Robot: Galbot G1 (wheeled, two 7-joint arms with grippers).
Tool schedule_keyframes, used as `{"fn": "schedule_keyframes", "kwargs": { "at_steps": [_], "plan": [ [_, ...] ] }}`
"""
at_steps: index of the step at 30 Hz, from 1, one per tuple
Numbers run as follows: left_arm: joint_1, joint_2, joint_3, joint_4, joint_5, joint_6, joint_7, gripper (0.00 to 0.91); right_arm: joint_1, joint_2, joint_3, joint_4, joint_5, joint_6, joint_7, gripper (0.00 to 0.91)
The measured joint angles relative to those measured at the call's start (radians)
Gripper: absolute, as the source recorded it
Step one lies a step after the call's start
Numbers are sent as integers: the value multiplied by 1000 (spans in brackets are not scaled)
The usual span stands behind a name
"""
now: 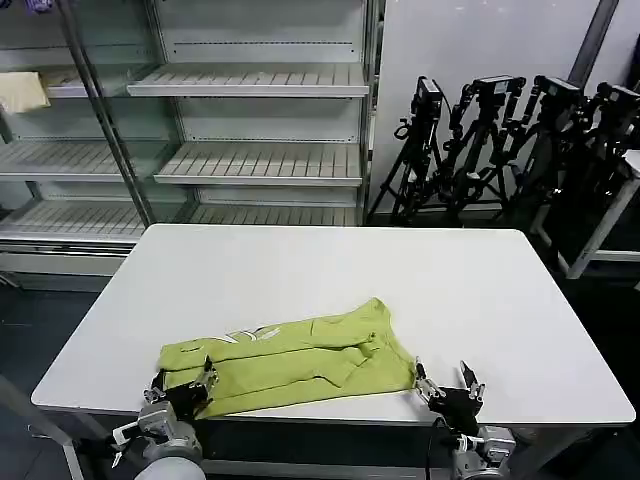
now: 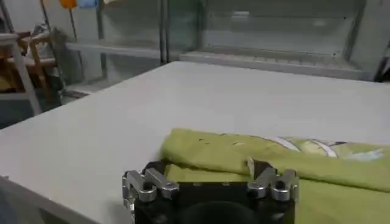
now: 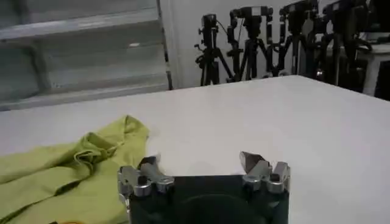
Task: Fold and organize the clothes.
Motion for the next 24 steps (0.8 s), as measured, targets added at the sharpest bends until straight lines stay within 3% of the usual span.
{"fn": "schedule_keyframes", "kwargs": {
  "at_steps": [2, 3, 5, 8, 14, 24],
  "plan": [
    [-5, -1, 1, 12, 6, -5, 2, 907, 0, 1, 0, 0, 0, 0, 0, 907],
    [-7, -1, 2, 18, 7, -8, 2, 675, 0, 1, 1, 0, 0, 0, 0, 907],
    [-8, -2, 4, 27, 12, -13, 3, 413, 0, 1, 4, 2, 0, 0, 0, 907],
    [-9, -3, 8, 35, 17, -19, 0, 181, -1, 3, 5, 3, 0, 0, 0, 907],
    [-4, -7, 15, 44, 21, -34, -2, 81, -1, 9, 5, 4, 0, 0, 1, 907],
    [13, -9, 23, 44, 18, -61, 2, 81, 0, 15, 0, 2, 0, -1, 2, 907]
  ]
}}
